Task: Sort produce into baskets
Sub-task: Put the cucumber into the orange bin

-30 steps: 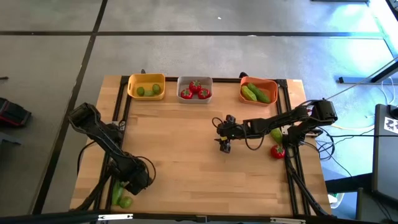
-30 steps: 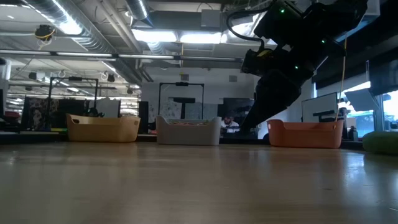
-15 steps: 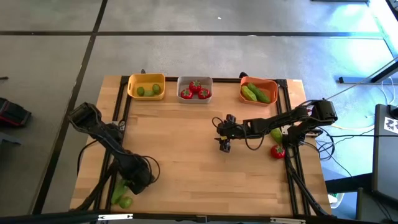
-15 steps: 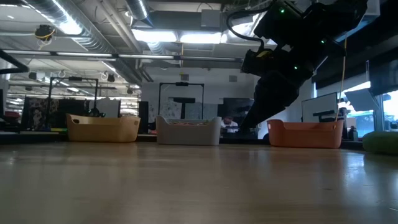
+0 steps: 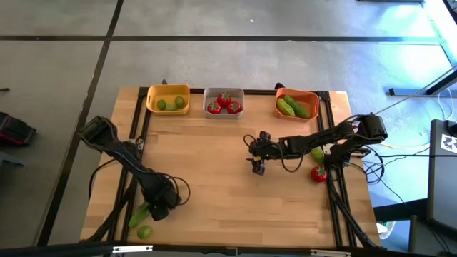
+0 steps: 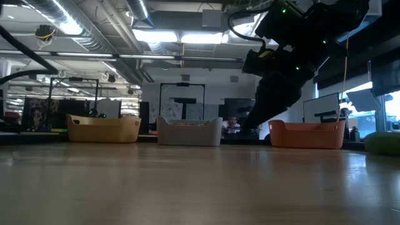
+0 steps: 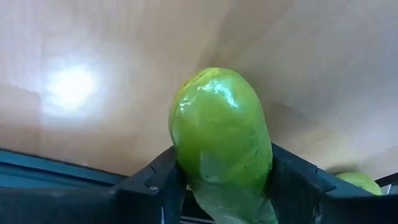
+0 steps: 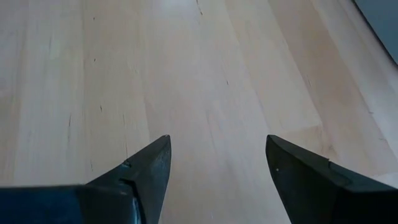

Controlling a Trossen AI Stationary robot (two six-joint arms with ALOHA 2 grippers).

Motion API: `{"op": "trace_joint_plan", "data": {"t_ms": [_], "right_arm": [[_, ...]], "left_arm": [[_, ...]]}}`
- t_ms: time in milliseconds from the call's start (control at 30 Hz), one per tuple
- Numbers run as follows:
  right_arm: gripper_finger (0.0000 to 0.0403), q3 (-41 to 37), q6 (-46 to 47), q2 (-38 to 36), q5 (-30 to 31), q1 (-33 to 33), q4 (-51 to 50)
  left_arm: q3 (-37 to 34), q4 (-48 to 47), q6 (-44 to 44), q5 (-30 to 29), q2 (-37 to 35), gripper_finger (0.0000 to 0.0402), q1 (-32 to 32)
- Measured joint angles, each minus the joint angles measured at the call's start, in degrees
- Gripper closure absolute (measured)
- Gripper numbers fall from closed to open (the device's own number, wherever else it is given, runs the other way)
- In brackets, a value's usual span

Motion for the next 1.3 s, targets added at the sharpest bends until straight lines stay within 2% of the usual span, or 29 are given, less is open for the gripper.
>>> {"op": "trace_joint_plan", "data": {"t_ms": [167,467,667,900,1000,1133,1300], "right_arm": [[0.0151,0.0,-3.5,0.0,0.0,0.0,0.1],[0.0151,0.0,-7.7,0.0,0.0,0.0,0.2],[0.0151,0.0,-8.5,0.0,0.0,0.0,0.1],[0.0151,0.0,-8.1,0.0,-0.1,0.0,0.7],[0.0151,0.0,-6.7,0.0,-2.0,0.0,1.4],[0.0149,0.0,-5.0,0.0,-3.5,0.0,4.4],[0.0123,0.0,-1.1,0.0,-8.7,0.0,10.8]], "left_arm": [[0.8,-0.5,2.3,-1.7,0.0,0.0228,1.8],[5.5,-1.5,5.8,-10.6,-1.1,0.0229,7.1],[7.6,-1.3,10.8,-21.2,-6.6,0.023,10.8],[7.9,-0.5,15.0,-36.9,-14.6,0.023,13.7],[7.9,1.9,16.6,-42.1,-16.4,0.023,14.3],[7.9,8.1,20.0,-45.8,-16.7,0.0224,14.5],[6.8,16.9,22.8,-49.8,-16.2,0.0222,14.5]]}}
